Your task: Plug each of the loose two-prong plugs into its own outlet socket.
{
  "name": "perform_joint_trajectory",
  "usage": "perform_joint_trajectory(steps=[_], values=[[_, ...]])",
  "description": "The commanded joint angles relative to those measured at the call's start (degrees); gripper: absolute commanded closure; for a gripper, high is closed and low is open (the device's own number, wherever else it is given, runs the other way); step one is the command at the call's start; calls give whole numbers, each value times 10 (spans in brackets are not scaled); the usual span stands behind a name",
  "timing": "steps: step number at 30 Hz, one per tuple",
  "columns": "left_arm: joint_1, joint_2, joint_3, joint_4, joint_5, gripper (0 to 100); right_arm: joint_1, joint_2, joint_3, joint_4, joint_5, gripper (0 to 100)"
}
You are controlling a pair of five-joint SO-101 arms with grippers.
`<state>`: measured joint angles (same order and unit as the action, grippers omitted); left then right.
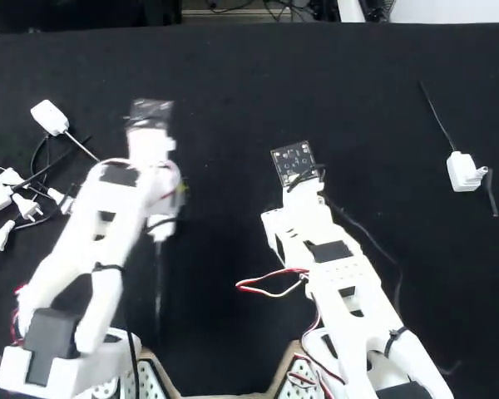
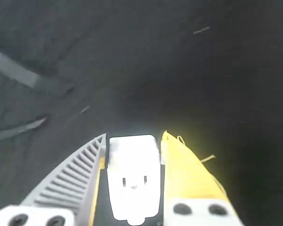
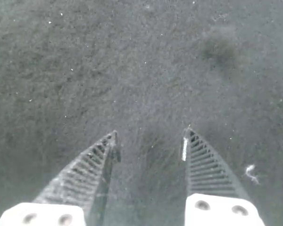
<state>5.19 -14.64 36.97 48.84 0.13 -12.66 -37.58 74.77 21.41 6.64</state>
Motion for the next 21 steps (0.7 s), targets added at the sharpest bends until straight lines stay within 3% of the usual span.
perform_joint_trajectory(steps=[1,4,7,12,21], values=[[110,-18,-81,-2,-29,909,15,-7,-2,-14,-4,800],[169,-18,-89,-2,-93,909,44,-8,-6,-14,-13,800],[190,-18,-88,22,-117,887,87,-10,-10,-15,-71,800],[189,-24,-100,127,-118,729,119,-7,-19,-15,-108,800],[138,-18,-210,320,-128,755,118,-7,-17,-15,-108,800]])
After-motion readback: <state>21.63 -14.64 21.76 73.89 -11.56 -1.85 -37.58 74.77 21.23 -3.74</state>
